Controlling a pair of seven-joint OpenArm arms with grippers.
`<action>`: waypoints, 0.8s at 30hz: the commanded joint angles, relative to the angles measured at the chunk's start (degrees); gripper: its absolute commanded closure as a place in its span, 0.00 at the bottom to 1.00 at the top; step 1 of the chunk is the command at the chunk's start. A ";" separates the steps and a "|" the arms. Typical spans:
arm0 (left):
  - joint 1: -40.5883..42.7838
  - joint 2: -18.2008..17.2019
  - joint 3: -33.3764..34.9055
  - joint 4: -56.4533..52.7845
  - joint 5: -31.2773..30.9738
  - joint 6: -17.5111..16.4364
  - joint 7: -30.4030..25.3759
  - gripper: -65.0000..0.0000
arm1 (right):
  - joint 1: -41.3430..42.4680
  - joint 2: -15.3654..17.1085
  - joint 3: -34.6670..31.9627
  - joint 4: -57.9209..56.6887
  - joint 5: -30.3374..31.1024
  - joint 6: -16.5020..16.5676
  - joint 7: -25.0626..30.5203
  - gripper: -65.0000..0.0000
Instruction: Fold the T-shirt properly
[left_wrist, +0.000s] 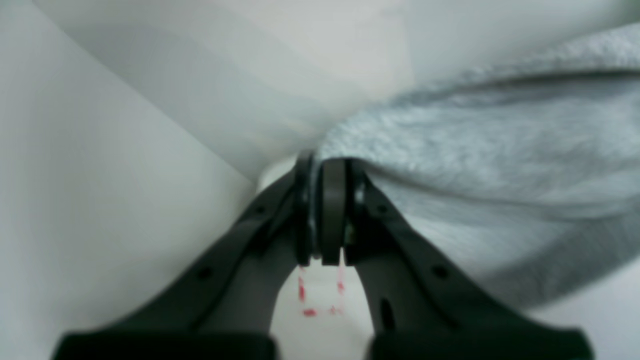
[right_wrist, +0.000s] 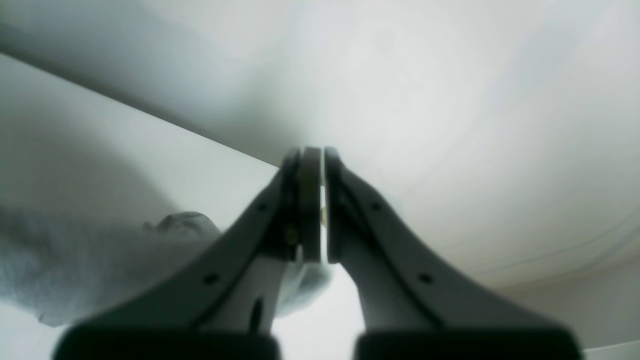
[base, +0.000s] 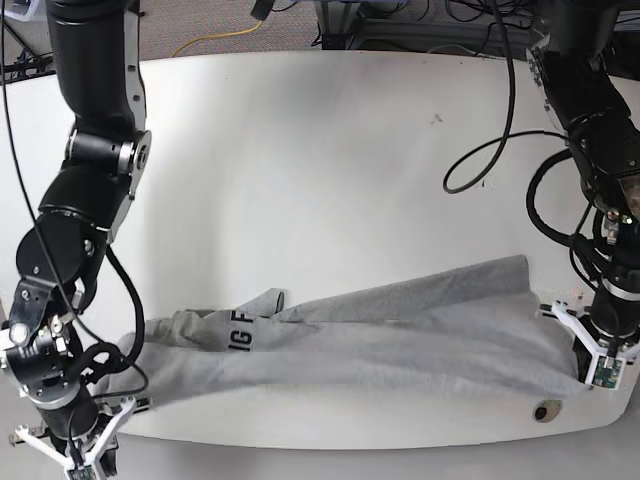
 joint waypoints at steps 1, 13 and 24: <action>1.65 -0.53 -0.33 0.84 0.19 0.25 -1.78 1.00 | -2.49 -0.73 1.95 3.34 -0.48 -0.36 0.89 1.00; 15.63 -0.53 -0.42 1.45 0.19 0.16 -1.96 1.00 | -23.85 -3.19 9.69 11.61 3.38 0.70 0.63 1.00; 26.45 1.05 -4.28 1.28 0.46 0.16 -9.61 1.00 | -34.58 -8.73 22.61 4.40 23.25 0.88 -4.47 0.61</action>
